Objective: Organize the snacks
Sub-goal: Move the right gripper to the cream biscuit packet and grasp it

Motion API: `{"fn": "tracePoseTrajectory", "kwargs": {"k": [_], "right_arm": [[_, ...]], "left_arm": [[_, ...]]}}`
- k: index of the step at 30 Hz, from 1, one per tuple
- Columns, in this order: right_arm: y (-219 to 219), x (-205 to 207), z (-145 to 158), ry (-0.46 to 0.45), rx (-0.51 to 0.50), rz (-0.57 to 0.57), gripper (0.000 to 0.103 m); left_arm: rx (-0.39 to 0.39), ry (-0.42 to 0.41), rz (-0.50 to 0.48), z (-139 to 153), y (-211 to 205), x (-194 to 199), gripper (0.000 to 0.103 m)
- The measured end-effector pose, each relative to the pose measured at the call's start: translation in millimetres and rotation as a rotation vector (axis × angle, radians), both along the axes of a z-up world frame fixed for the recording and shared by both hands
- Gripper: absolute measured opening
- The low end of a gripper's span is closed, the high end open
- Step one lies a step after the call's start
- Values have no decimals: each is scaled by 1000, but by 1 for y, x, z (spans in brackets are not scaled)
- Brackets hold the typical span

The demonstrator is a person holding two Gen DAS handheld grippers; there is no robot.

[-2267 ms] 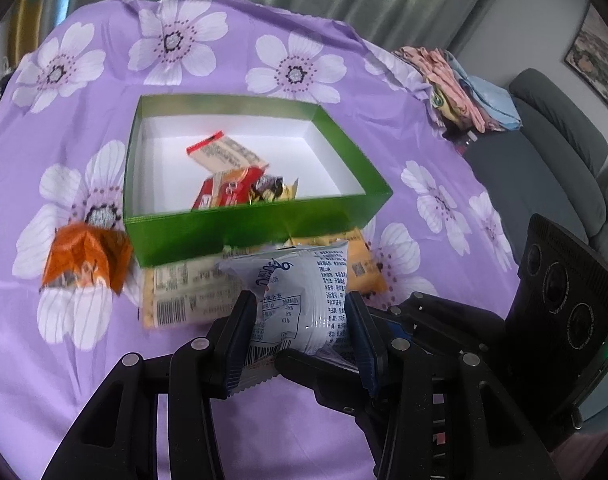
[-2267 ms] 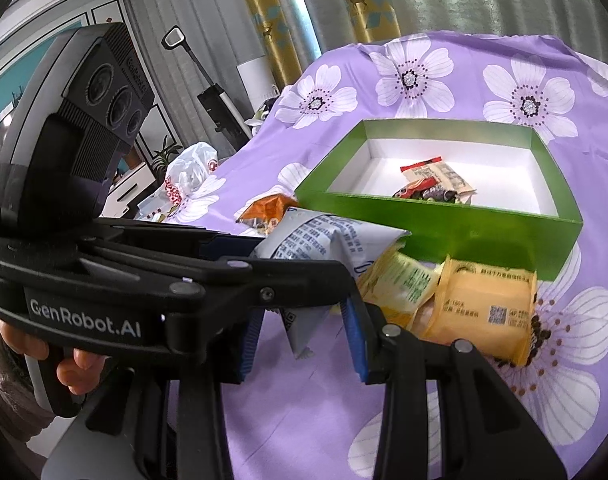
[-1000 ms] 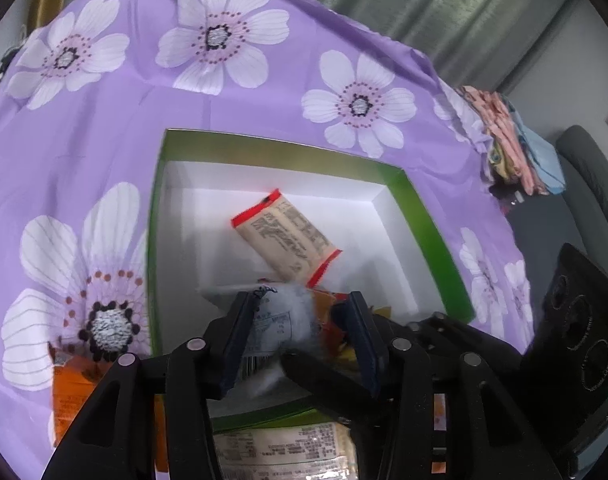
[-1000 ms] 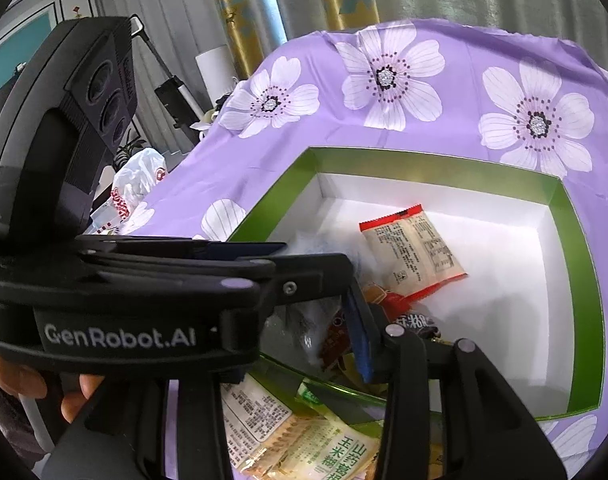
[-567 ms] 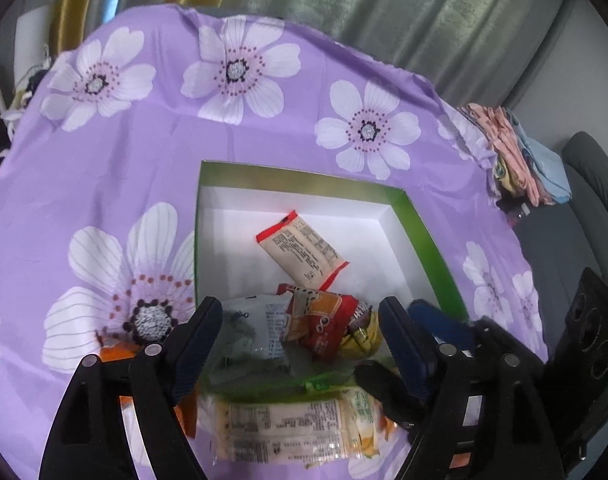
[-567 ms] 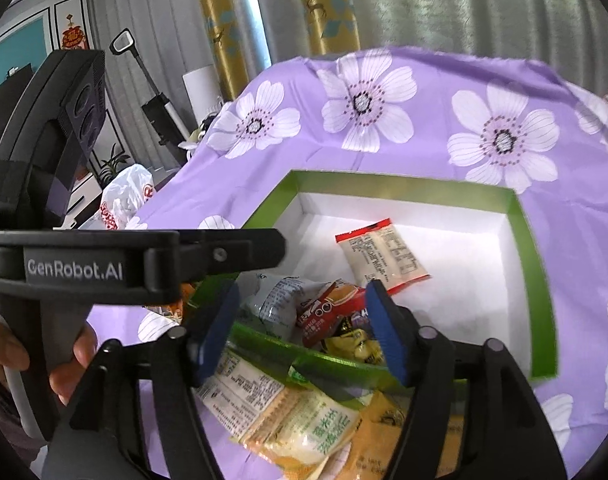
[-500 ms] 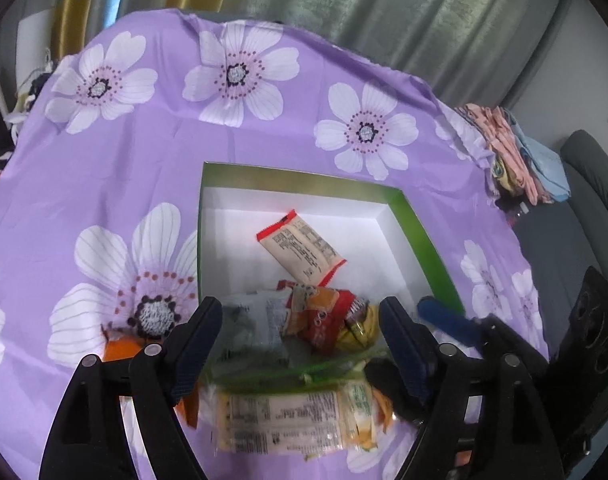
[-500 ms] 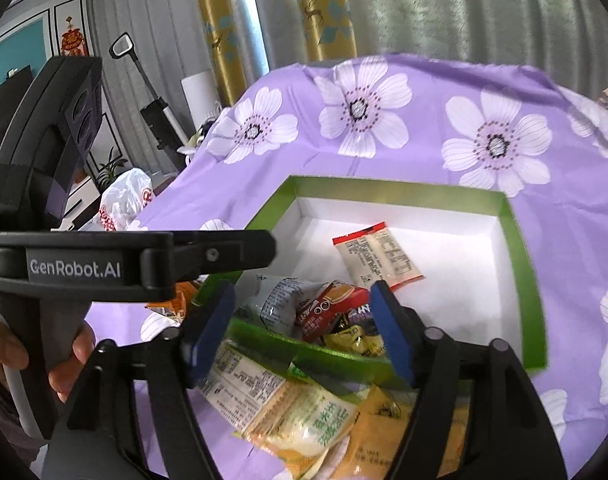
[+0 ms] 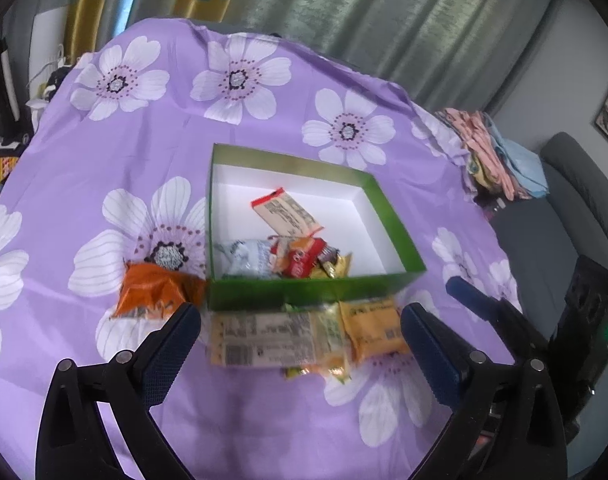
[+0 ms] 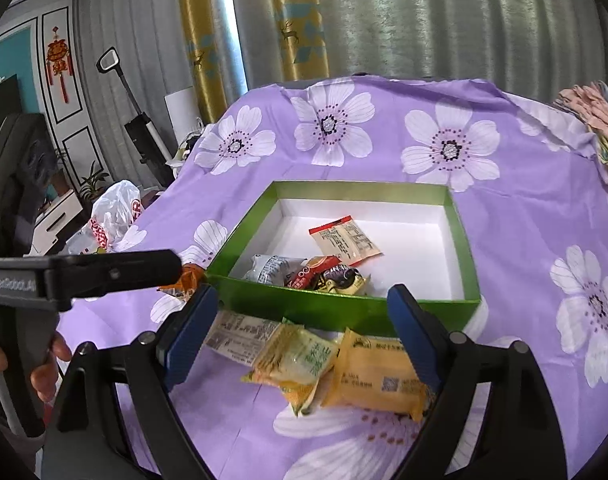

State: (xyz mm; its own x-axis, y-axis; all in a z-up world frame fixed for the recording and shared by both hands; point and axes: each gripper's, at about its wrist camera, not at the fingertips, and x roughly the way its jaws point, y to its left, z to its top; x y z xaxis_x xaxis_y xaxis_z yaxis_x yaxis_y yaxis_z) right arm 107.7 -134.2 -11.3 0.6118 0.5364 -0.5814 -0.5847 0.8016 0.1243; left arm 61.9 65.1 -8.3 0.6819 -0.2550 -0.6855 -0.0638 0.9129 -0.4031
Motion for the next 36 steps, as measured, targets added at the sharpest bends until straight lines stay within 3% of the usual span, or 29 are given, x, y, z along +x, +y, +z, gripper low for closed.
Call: {"fn": "tracePoseTrajectory", "kwargs": {"k": [8,13,25,31,36], "right_arm": [[-19,-20,8,-8,16,-19,88],[-27,-26,7,0,16,-32,88],[-66,-34,-19,55,-18,-71,88],[-71,-46,-43,90,-40,3,88],[-56,-54,-53,95,-22,92,88]], "left_arm": [[-45,-1,-24,-1,-12,-25,101],[-30,7,-35,-3,-20,-30,101],[-68,82,-60,-31,-25,-40,101],[-44,116,-23,-53,-22,-43,101],[-83,123,30,-72,-6,-44,101]]}}
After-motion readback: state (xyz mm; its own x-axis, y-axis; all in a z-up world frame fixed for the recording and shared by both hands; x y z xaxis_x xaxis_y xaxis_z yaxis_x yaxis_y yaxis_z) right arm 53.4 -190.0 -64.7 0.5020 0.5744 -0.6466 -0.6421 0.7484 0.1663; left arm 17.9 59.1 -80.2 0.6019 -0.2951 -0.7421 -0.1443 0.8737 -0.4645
